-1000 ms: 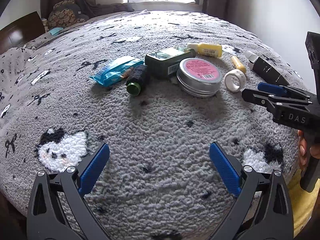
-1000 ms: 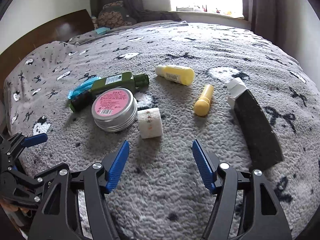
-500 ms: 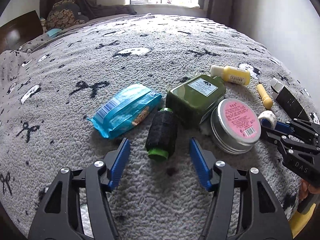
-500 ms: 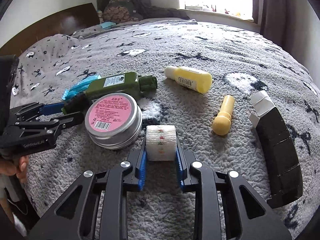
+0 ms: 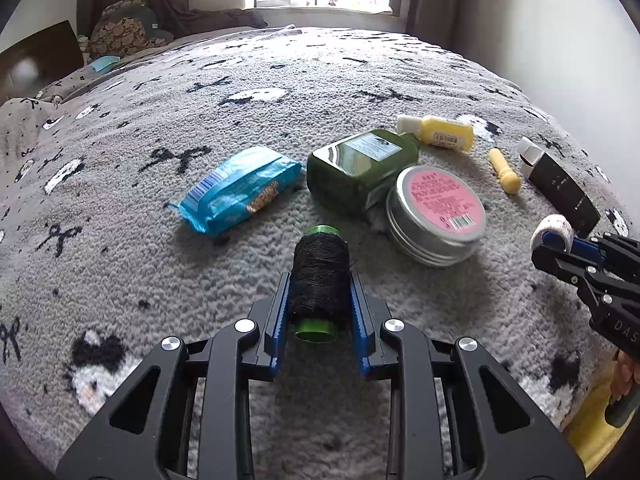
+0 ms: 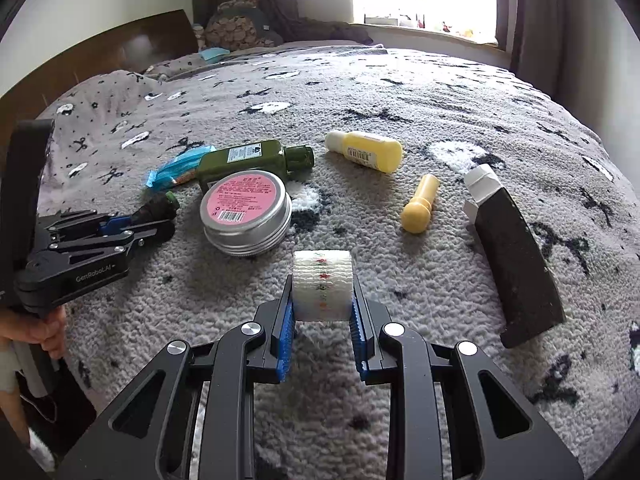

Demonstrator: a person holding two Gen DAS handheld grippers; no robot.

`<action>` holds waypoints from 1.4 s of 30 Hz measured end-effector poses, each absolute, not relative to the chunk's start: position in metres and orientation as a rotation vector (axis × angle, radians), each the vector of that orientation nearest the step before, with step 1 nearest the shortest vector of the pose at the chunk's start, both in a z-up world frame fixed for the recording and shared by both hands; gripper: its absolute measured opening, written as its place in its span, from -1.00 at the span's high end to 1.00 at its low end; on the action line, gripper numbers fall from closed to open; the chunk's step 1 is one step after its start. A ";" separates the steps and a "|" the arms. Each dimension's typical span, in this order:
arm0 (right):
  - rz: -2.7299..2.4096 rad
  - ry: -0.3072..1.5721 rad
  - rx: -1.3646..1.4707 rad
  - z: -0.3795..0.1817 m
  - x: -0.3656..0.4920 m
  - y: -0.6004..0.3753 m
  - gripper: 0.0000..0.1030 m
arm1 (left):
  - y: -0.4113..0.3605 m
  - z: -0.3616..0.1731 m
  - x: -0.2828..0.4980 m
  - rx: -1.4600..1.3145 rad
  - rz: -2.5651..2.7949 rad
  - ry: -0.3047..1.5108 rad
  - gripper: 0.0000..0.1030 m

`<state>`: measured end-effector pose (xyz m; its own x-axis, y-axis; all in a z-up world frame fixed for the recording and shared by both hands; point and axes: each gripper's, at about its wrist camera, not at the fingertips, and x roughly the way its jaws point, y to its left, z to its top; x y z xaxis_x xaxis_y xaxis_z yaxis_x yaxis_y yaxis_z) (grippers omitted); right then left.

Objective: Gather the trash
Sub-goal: 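Grasp the black thread spool with the left gripper while the right gripper grasps the white tape roll, then lower the black spool and white tape roll past the bed edge toward the bin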

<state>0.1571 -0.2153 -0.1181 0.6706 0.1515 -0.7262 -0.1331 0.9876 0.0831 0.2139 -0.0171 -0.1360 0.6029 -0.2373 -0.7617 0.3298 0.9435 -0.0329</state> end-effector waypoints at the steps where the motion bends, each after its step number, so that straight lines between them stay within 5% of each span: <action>1: 0.158 0.817 0.026 -0.116 0.152 -0.217 0.51 | -0.017 -0.135 0.206 0.116 -0.331 0.863 0.51; 29: 0.224 0.798 0.026 -0.111 -0.010 -0.210 0.51 | -0.024 -0.128 0.017 0.139 -0.448 0.814 0.51; 42: 0.271 0.970 0.052 -0.173 -0.042 -0.193 0.51 | -0.016 -0.201 -0.024 0.146 -0.452 0.993 0.51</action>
<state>-0.0419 -0.1926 -0.1733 0.5344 0.2503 -0.8073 -0.2038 0.9651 0.1643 -0.0242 -0.0159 -0.2014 0.4624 -0.3009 -0.8340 0.4316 0.8981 -0.0847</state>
